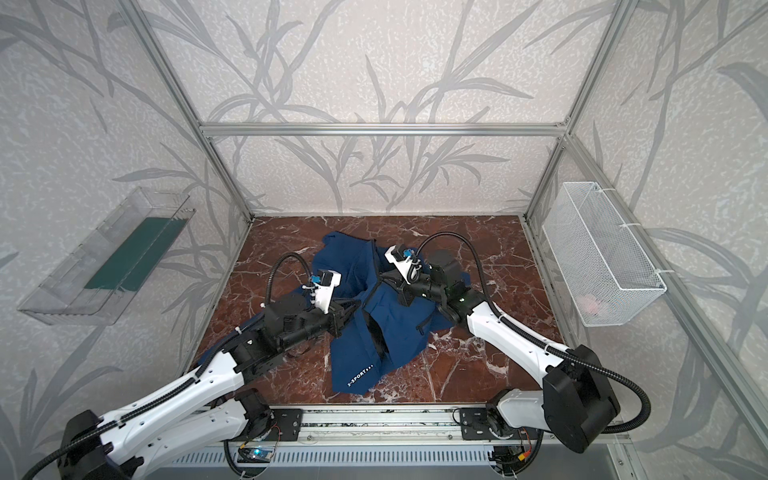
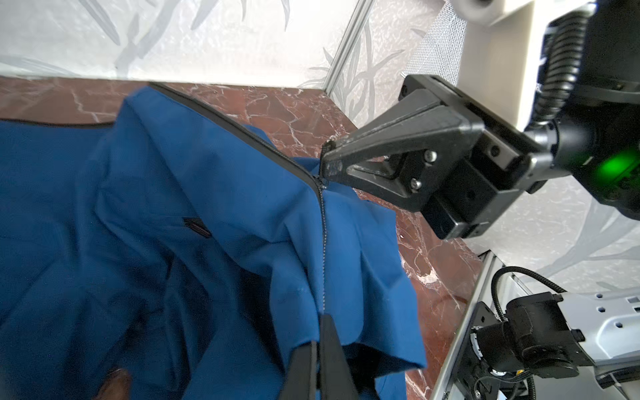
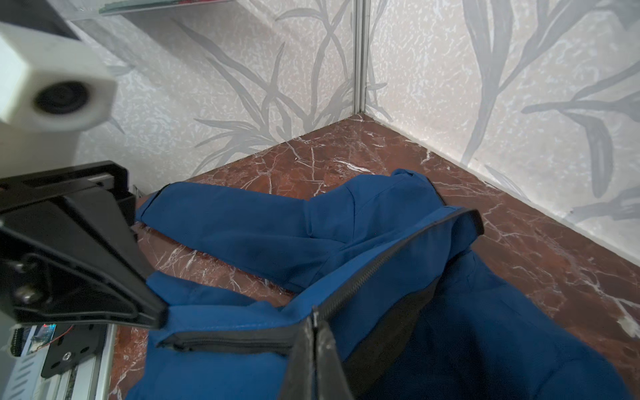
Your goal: Zip up the jacket
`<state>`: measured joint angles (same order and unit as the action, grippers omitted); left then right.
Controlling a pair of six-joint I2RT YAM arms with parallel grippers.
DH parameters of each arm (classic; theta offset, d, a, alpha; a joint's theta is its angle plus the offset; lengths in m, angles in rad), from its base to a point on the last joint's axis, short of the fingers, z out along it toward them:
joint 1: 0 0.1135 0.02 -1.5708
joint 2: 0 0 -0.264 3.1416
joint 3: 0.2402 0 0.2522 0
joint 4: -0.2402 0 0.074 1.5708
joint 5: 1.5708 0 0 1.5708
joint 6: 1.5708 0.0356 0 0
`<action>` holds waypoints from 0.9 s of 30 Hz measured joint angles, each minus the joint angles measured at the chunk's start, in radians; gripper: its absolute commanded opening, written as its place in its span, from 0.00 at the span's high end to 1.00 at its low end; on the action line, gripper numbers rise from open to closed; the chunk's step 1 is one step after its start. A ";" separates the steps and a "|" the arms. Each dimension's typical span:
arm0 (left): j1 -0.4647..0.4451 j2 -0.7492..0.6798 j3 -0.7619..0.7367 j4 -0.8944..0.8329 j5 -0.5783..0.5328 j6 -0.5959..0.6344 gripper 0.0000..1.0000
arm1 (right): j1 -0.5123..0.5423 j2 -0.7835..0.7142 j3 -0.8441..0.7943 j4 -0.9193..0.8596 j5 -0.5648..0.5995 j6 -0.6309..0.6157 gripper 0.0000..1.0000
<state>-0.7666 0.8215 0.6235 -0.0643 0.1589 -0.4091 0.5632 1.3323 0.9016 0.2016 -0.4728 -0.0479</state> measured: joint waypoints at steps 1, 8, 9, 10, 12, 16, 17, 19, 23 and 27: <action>0.000 -0.043 0.008 -0.059 -0.020 0.008 1.00 | -0.001 0.014 0.024 0.000 0.000 0.011 1.00; 0.003 -0.317 0.030 -0.323 -0.187 0.032 1.00 | -0.001 0.100 0.153 -0.012 -0.058 0.069 1.00; 0.003 -0.353 0.029 -0.359 -0.198 0.032 1.00 | -0.016 0.111 0.165 -0.011 -0.058 0.079 1.00; 0.003 -0.399 0.031 -0.436 -0.223 0.031 1.00 | -0.044 0.126 0.180 0.003 0.034 0.082 1.00; 0.003 -0.478 0.034 -0.550 -0.255 0.024 1.00 | -0.147 0.156 0.208 0.025 0.142 0.101 1.00; 0.004 -0.505 0.063 -0.666 -0.287 0.016 1.00 | -0.295 0.198 0.253 0.041 0.283 0.166 1.00; 0.004 -0.505 0.063 -0.673 -0.285 0.016 1.00 | -0.300 0.204 0.269 0.039 0.290 0.174 1.00; 0.004 -0.499 0.063 -0.668 -0.270 0.011 1.00 | -0.290 0.209 0.299 0.037 0.274 0.185 1.00; 0.005 -0.417 0.066 -0.571 -0.201 -0.021 0.99 | -0.260 0.198 0.319 0.029 0.208 0.198 1.00; 0.005 -0.243 0.103 -0.454 -0.130 -0.062 0.58 | -0.227 0.154 0.293 -0.021 0.156 0.209 1.00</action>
<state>-0.7620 0.5789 0.7269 -0.5186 0.0284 -0.4709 0.3363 1.4864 1.1942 0.1802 -0.3164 0.1608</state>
